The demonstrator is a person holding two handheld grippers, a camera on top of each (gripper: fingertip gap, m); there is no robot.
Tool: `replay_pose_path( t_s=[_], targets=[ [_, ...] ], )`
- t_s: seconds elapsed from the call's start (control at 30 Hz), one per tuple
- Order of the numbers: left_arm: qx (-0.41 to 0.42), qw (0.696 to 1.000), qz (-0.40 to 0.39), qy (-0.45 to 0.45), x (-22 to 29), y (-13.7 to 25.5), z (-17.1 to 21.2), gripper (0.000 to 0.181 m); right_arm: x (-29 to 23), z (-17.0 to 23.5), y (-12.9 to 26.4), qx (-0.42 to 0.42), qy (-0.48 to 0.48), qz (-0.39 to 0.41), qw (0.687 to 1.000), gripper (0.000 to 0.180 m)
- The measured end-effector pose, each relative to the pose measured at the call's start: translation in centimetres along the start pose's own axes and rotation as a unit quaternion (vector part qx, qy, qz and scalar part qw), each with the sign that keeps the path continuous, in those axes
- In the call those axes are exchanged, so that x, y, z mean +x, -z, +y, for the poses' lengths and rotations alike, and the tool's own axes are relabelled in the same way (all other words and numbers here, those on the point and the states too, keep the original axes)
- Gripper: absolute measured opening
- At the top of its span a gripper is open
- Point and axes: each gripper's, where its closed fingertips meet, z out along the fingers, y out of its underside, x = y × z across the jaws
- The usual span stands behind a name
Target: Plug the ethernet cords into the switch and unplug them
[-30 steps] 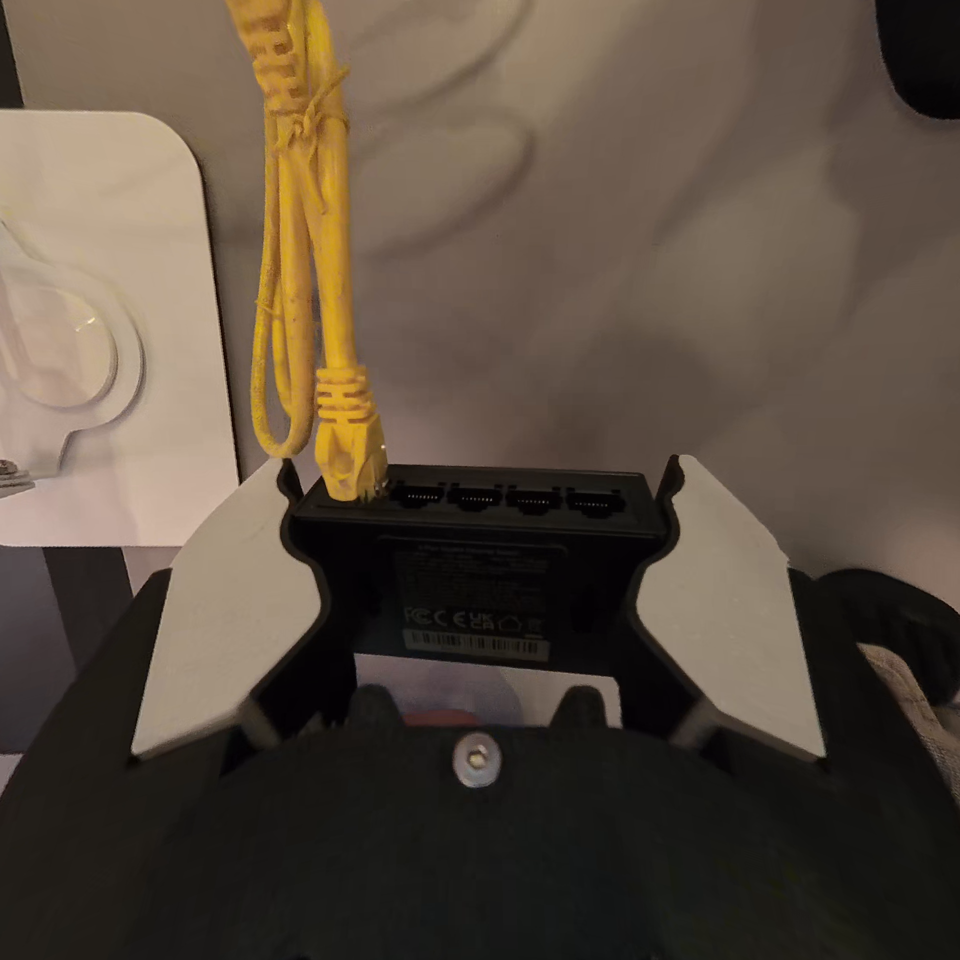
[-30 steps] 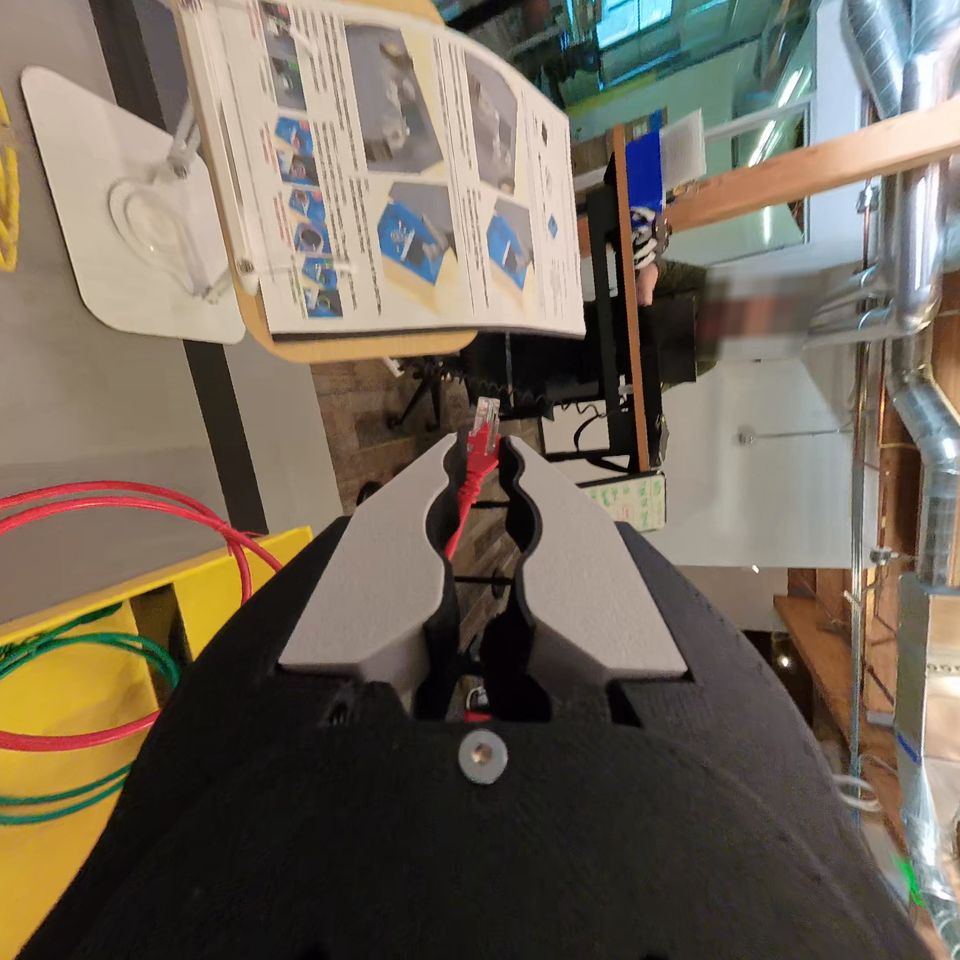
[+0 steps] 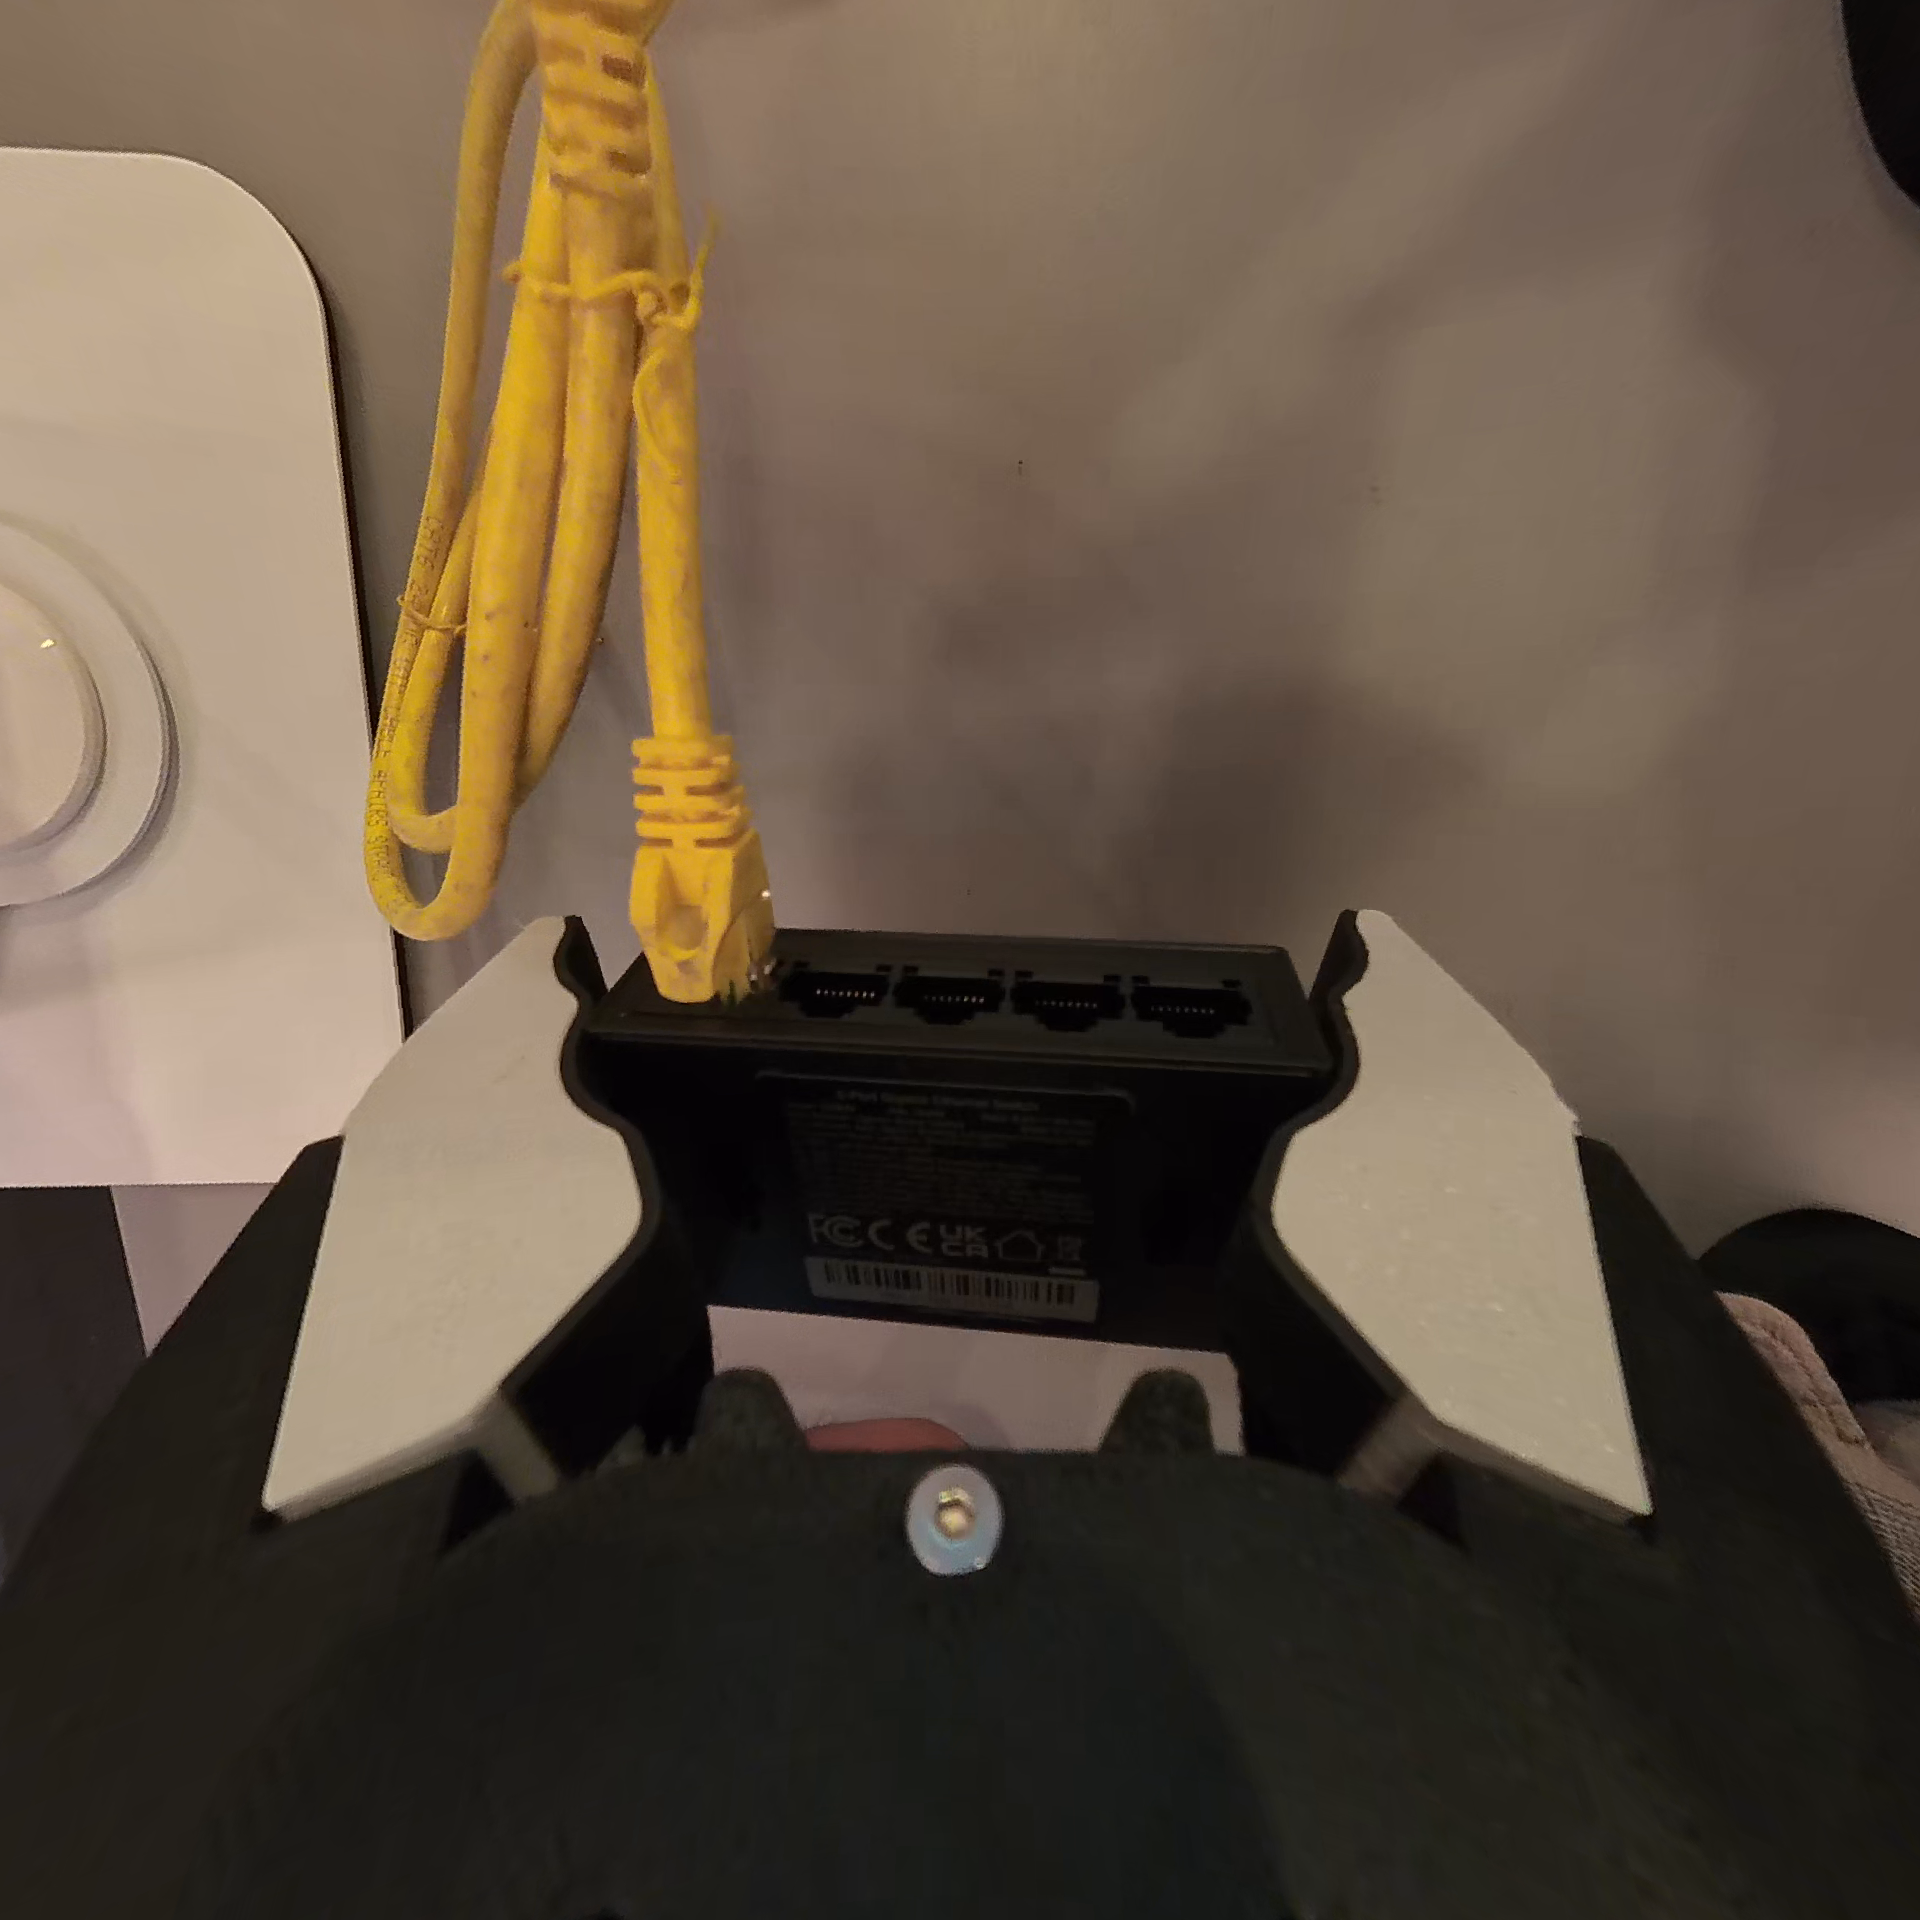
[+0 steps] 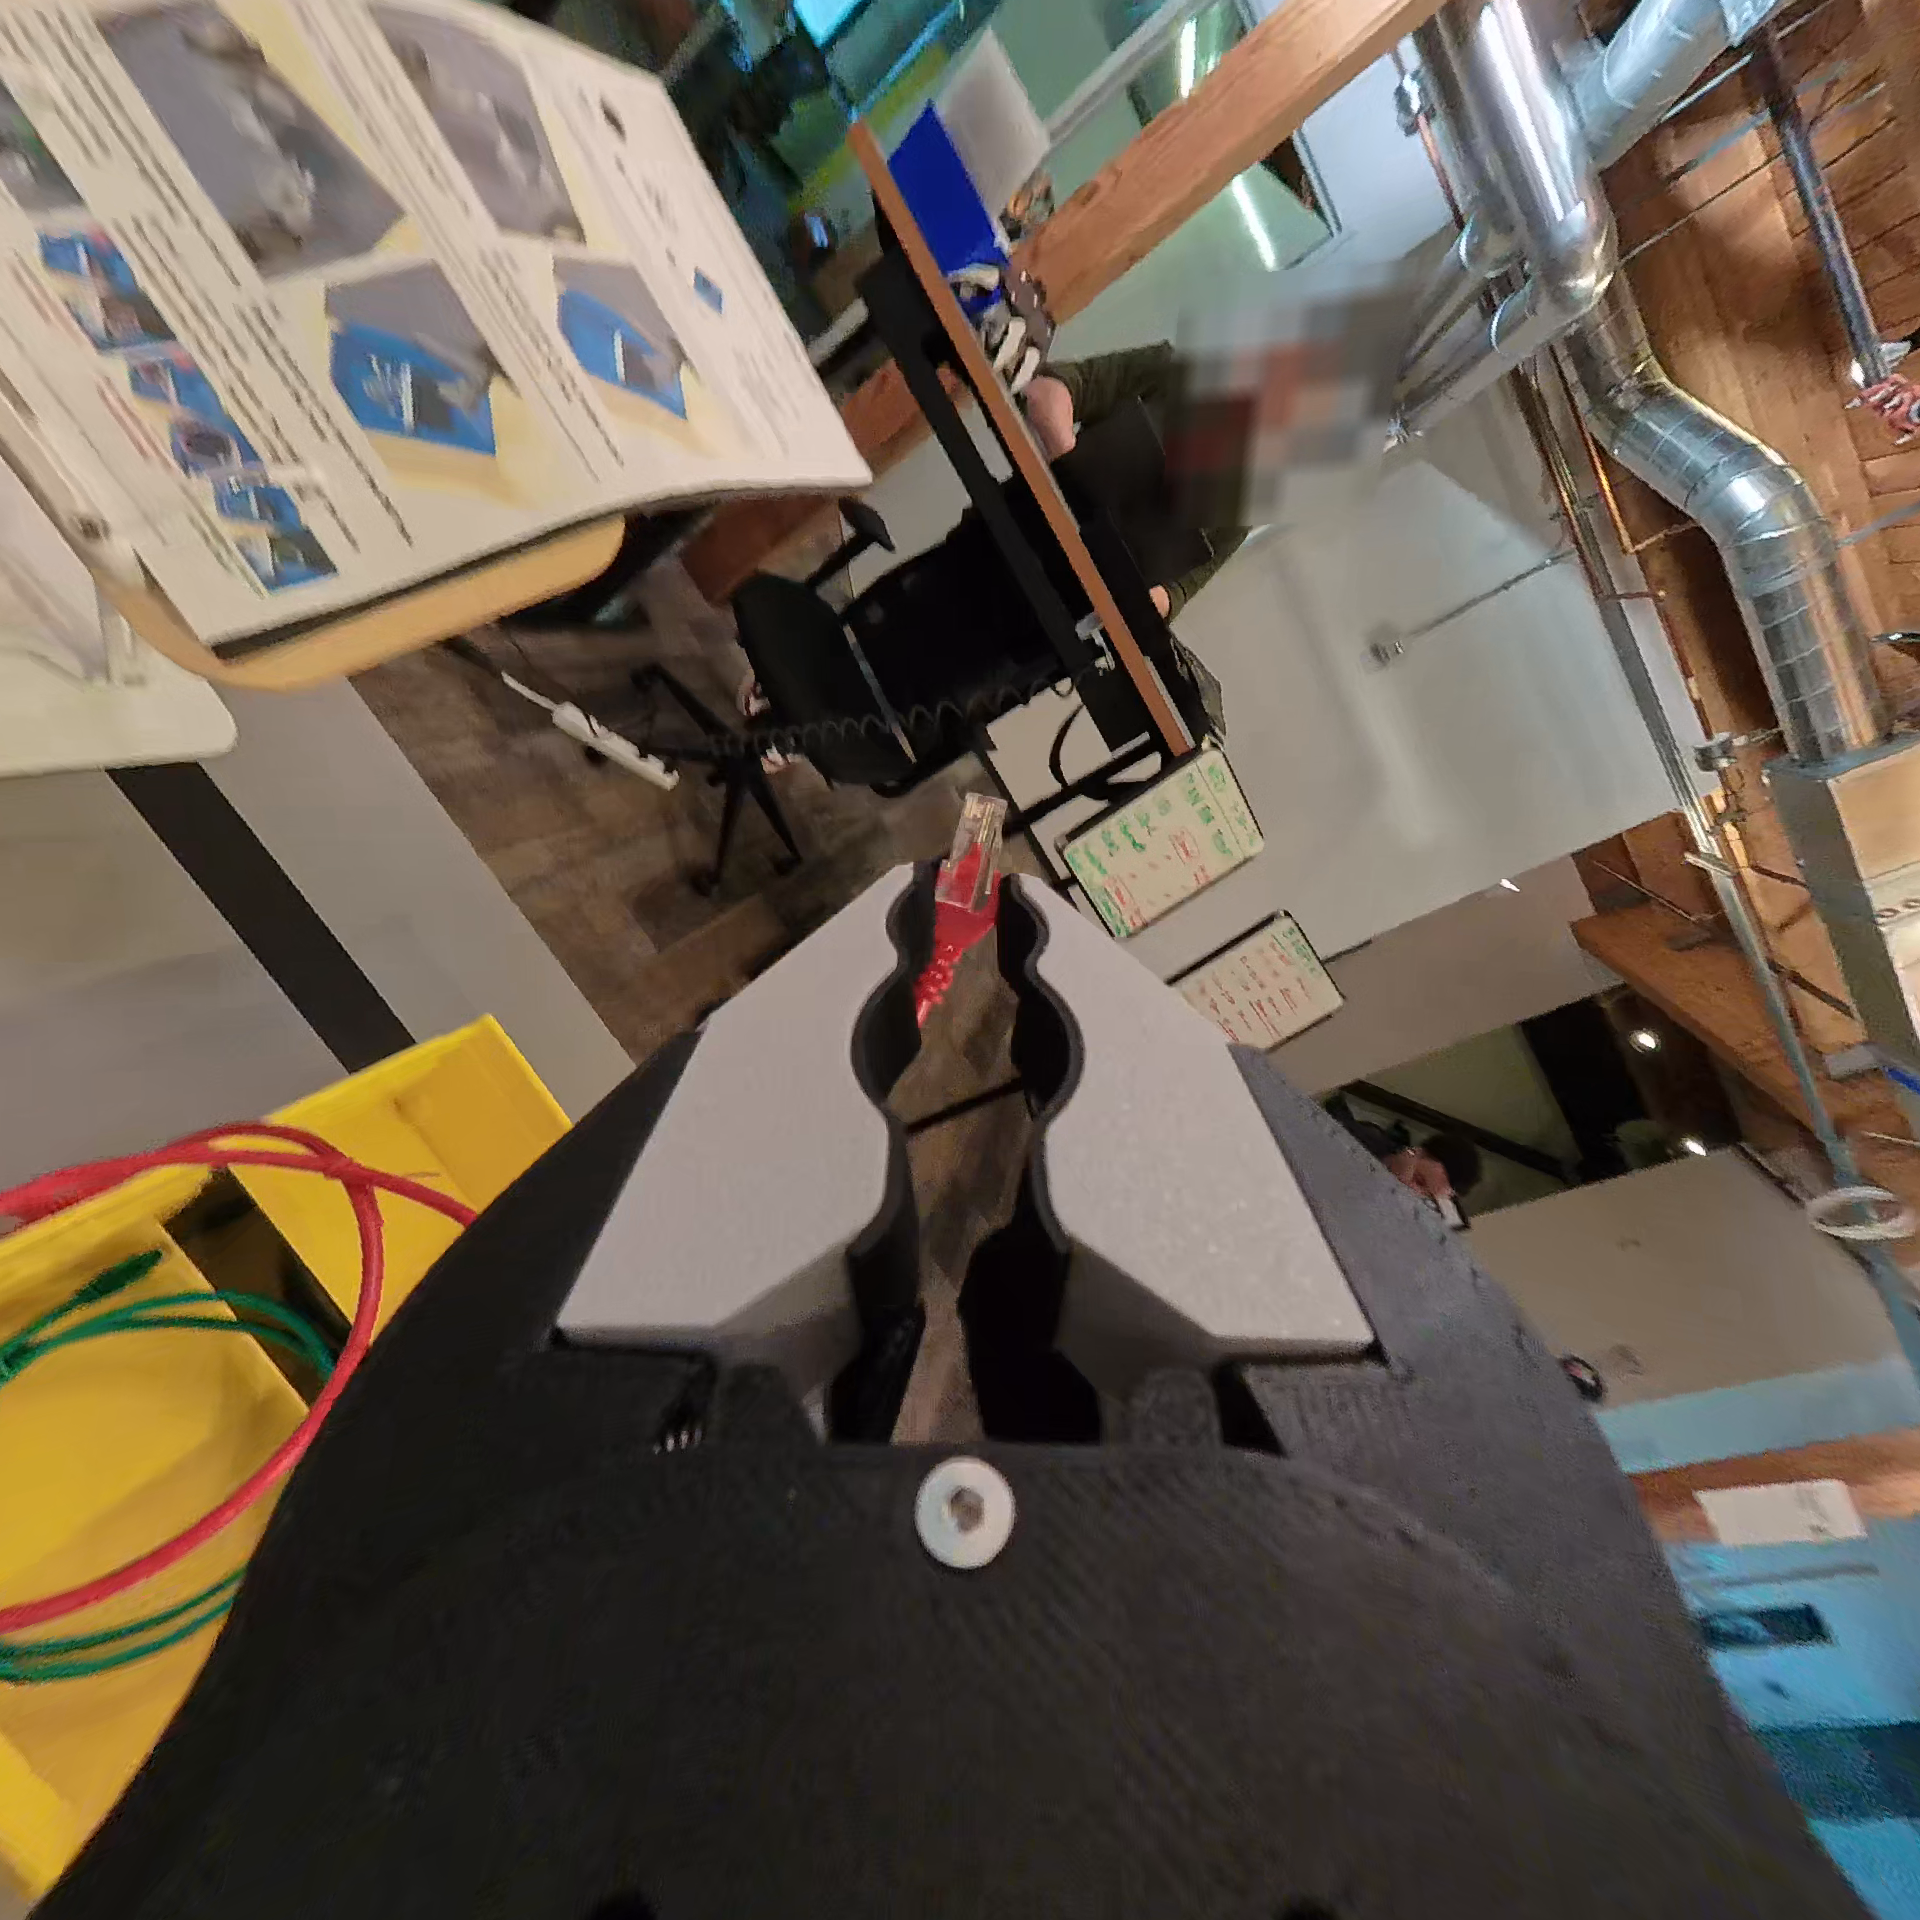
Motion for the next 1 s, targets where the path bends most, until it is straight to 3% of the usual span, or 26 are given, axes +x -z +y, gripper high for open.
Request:
replay_pose_path(
  t_s=[0.27,0.37,0.73,1.0],
  targets=[
    [-0.003,1.0,0.001,0.0,0.1,-0.2,0.0,0.126,2.1,-7.6,-0.7,0.115,-0.122,-0.042,0.985,0.01],
    [-0.003,1.0,0.002,-0.003,0.2,-0.2,-0.1,0.127,2.4,-9.1,-1.3,0.121,-0.119,-0.047,0.984,0.01],
    [0.006,1.0,-0.001,-0.001,0.1,0.4,0.2,0.127,4.3,-4.5,-0.1,0.065,-0.114,-0.021,0.991,0.01],
    [0.005,1.0,-0.001,0.003,0.0,0.3,0.2,0.127,2.4,0.0,-0.3,0.024,-0.106,-0.03,0.994,0.01]
  ],
)
